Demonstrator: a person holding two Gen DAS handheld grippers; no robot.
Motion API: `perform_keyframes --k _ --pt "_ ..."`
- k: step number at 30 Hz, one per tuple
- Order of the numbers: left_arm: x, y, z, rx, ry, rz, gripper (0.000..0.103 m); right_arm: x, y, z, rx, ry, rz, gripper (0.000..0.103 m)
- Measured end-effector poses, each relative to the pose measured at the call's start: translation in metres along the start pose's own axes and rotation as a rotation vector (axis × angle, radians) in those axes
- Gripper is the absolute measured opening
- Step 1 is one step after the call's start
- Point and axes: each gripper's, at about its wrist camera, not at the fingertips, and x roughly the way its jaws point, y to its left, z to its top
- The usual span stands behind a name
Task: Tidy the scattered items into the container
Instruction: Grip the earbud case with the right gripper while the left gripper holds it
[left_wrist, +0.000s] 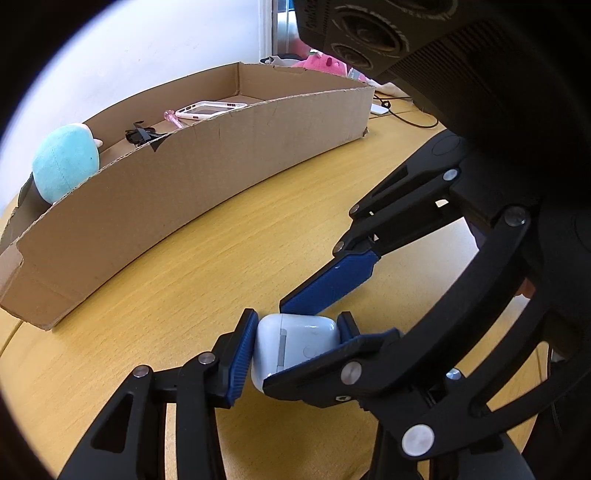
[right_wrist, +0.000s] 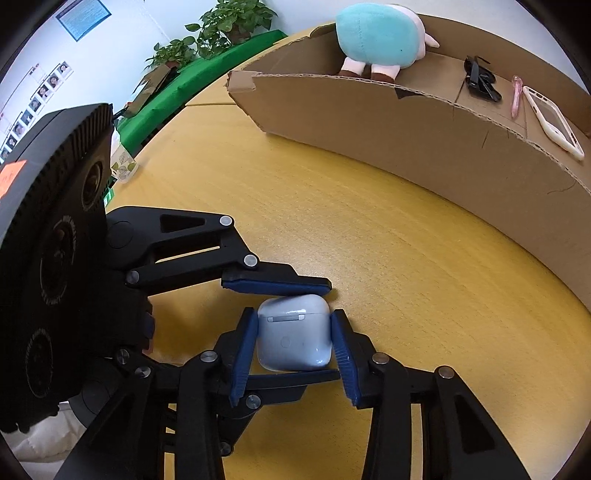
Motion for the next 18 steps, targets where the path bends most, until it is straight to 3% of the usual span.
perform_keyframes --k 2,4,7,11,18 --pt "-0.003 -0.001 0.000 -0.004 0.001 0.002 0.043 -0.001 0.003 -0.003 -0.008 -0.006 -0.009 0.041" --pt "-0.008 0.003 0.001 -0.020 -0.008 -0.006 0.043 -0.006 0.005 -0.002 -0.018 -0.022 -0.024 0.029" --pt "-0.014 0.003 0.003 -0.017 -0.017 0.004 0.043 -0.015 0.003 0.000 -0.011 -0.042 -0.003 0.022" --pt "-0.007 0.000 0.004 0.010 0.002 0.024 0.043 -0.013 0.002 0.000 -0.032 -0.015 -0.010 0.024" --pt "0.000 -0.002 0.001 0.039 0.023 0.021 0.043 0.000 -0.008 0.000 -0.010 0.039 0.058 0.042"
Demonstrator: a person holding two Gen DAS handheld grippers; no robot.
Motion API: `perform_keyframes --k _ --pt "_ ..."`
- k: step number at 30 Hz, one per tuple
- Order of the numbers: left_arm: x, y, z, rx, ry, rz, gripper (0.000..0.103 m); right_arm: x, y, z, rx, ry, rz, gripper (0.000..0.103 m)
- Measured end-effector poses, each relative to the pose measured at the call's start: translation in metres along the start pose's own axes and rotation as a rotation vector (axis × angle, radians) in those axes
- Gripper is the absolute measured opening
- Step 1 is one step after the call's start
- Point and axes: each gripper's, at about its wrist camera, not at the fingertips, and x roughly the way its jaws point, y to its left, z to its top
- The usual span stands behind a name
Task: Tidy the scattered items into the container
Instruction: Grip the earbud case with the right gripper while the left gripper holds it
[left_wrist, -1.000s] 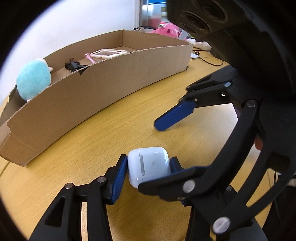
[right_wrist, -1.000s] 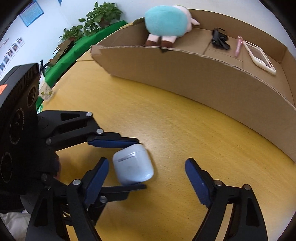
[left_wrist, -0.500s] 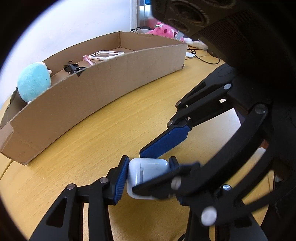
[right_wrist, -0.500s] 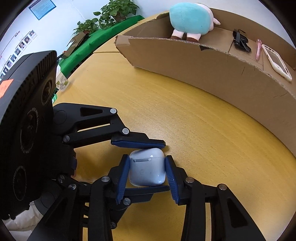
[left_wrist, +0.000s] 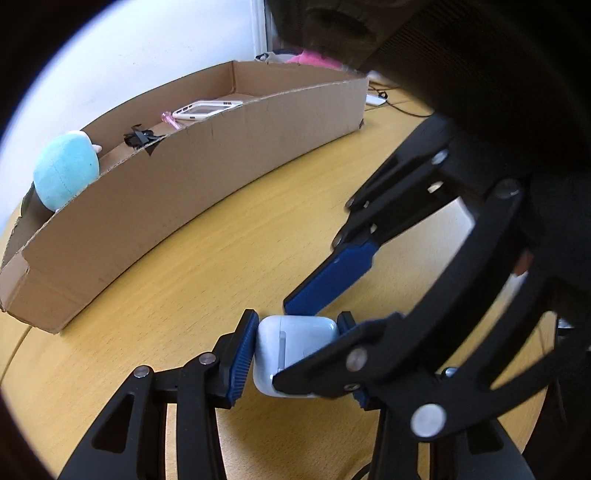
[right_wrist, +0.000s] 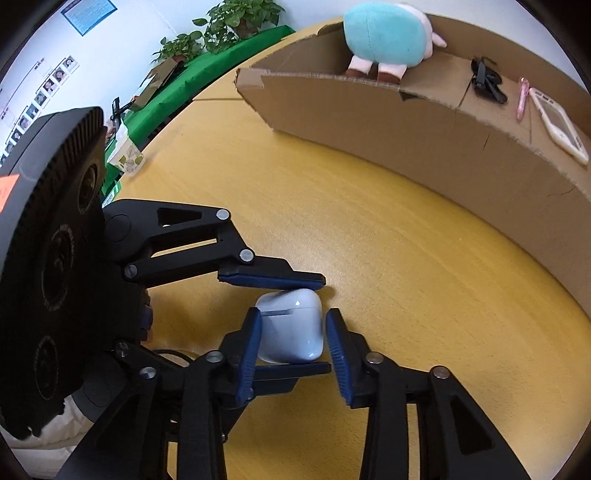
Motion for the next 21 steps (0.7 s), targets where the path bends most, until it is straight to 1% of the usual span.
perform_keyframes --k 2,6,12,18,19,20,21 --pt "0.000 0.000 0.000 0.004 -0.001 0.005 0.043 0.003 -0.003 0.001 0.010 0.008 0.031 0.043" --pt "-0.001 -0.004 -0.001 0.016 -0.004 0.018 0.043 0.005 -0.002 0.004 -0.015 0.017 0.030 0.042" --pt "-0.001 -0.004 0.000 0.029 -0.001 0.026 0.044 0.006 -0.004 0.005 -0.016 0.002 0.032 0.042" --pt "-0.002 0.000 -0.002 0.022 0.012 0.005 0.047 0.003 -0.016 0.006 0.013 -0.016 0.019 0.042" --pt "-0.002 0.000 -0.002 0.024 0.012 0.005 0.047 0.001 -0.017 0.005 0.017 -0.017 0.020 0.042" --pt "-0.002 0.000 -0.002 0.025 0.013 0.001 0.044 0.001 -0.017 0.004 0.017 -0.018 0.020 0.042" --pt "-0.002 -0.001 -0.001 0.026 0.013 -0.003 0.043 0.001 -0.017 0.004 0.017 -0.018 0.019 0.042"
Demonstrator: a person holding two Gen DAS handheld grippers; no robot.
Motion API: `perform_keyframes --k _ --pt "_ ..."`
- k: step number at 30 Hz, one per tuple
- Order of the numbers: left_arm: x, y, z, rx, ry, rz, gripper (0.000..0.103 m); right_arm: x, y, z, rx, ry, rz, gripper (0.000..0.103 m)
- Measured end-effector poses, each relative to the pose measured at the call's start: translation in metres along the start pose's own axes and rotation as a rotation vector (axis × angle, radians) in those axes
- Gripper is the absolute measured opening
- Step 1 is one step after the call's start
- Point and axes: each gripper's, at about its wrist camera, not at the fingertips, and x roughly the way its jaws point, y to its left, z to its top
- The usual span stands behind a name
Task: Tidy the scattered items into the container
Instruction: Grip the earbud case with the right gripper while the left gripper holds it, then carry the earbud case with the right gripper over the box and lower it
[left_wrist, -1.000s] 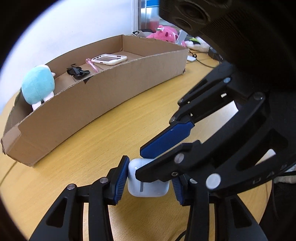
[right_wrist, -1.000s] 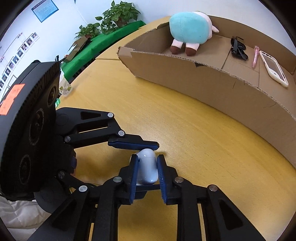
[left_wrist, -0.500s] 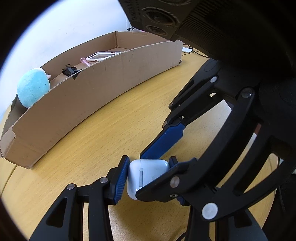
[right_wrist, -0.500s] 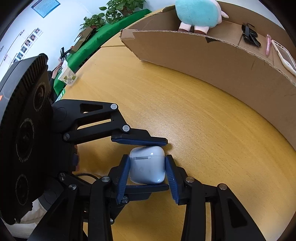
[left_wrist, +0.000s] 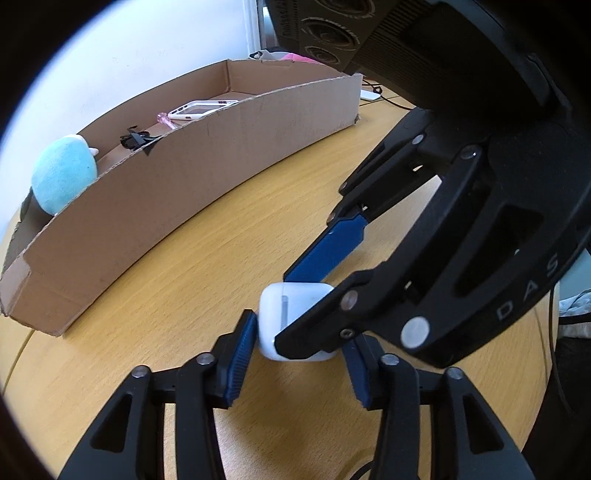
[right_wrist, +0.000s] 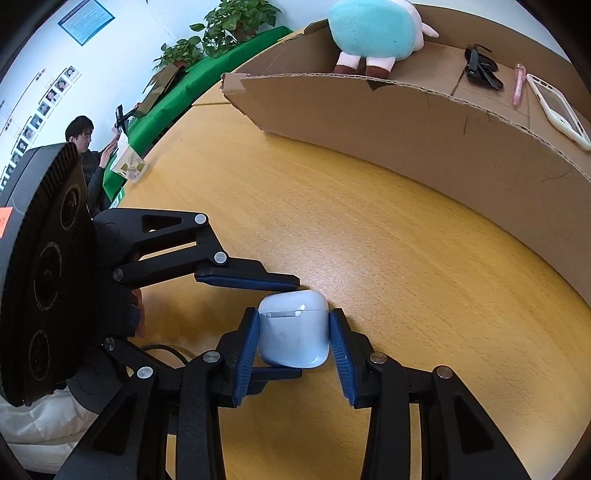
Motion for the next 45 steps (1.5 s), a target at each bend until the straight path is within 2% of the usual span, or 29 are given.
perform_keyframes --k 6,9,17,22,29,37,41,45 --pt "-0.001 -0.002 0.002 0.008 0.010 0.010 0.043 -0.007 -0.002 -0.005 -0.003 -0.003 -0.004 0.041" --pt "-0.008 0.000 0.004 -0.003 -0.004 0.025 0.043 -0.018 -0.003 -0.003 -0.003 -0.029 -0.014 0.025" --pt "-0.026 -0.003 0.016 0.031 -0.037 0.087 0.043 -0.041 0.001 0.007 -0.042 -0.067 -0.016 0.026" --pt "-0.035 -0.002 0.022 0.048 -0.071 0.114 0.043 -0.041 0.006 0.012 -0.048 -0.062 0.011 0.034" --pt "-0.050 0.005 0.036 0.069 -0.120 0.146 0.043 -0.059 0.021 0.026 -0.093 -0.091 -0.041 0.032" --pt "-0.073 0.032 0.071 0.124 -0.185 0.221 0.043 -0.089 0.036 0.067 -0.181 -0.143 -0.135 0.032" --pt "-0.079 0.060 0.092 0.118 -0.218 0.224 0.043 -0.104 0.033 0.097 -0.203 -0.174 -0.154 0.032" --pt "-0.073 0.088 0.109 0.121 -0.200 0.224 0.043 -0.104 0.023 0.127 -0.202 -0.172 -0.151 0.031"
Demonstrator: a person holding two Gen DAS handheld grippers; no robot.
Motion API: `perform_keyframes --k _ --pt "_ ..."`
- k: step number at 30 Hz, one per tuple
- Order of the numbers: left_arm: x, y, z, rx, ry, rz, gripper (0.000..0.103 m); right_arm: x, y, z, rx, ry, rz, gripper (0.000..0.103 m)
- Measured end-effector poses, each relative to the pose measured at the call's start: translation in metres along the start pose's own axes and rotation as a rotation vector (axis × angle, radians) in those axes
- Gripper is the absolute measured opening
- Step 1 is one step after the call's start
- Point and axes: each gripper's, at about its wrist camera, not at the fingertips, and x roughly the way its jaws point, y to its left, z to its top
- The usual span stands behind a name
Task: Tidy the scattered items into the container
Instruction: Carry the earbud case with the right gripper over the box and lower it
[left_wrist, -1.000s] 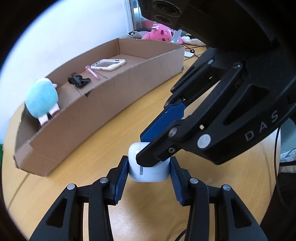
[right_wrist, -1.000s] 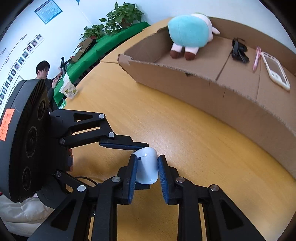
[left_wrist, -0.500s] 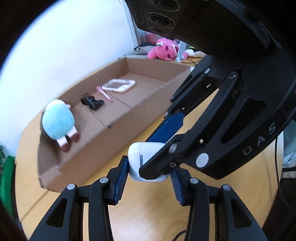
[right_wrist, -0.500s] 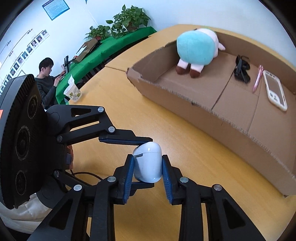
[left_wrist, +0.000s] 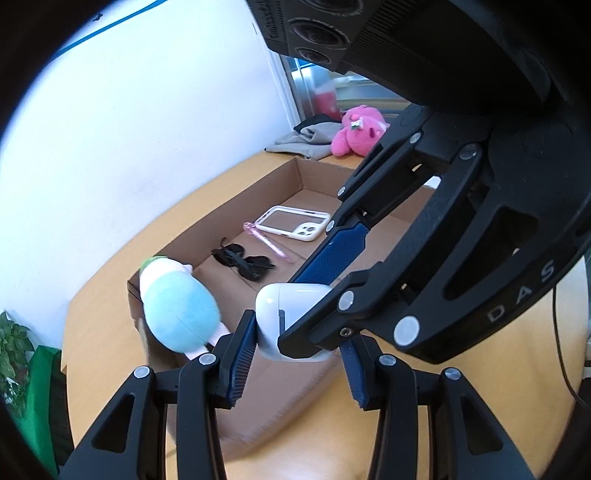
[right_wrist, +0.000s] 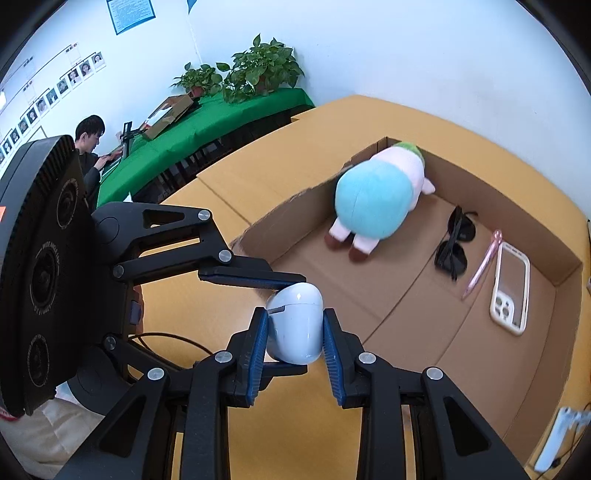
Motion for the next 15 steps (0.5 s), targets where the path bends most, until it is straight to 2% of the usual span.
perform_keyframes --k 4,8,15 --pt "0.022 0.022 0.006 0.009 0.049 -0.003 0.043 0.018 -0.017 0.023 0.008 0.020 0.005 0.031" --pt "0.049 0.044 0.006 0.008 0.109 -0.038 0.043 0.040 -0.035 0.037 0.026 0.044 0.024 0.031" --pt "0.101 0.067 -0.005 -0.019 0.243 -0.145 0.043 0.091 -0.075 0.043 0.123 0.111 0.081 0.031"
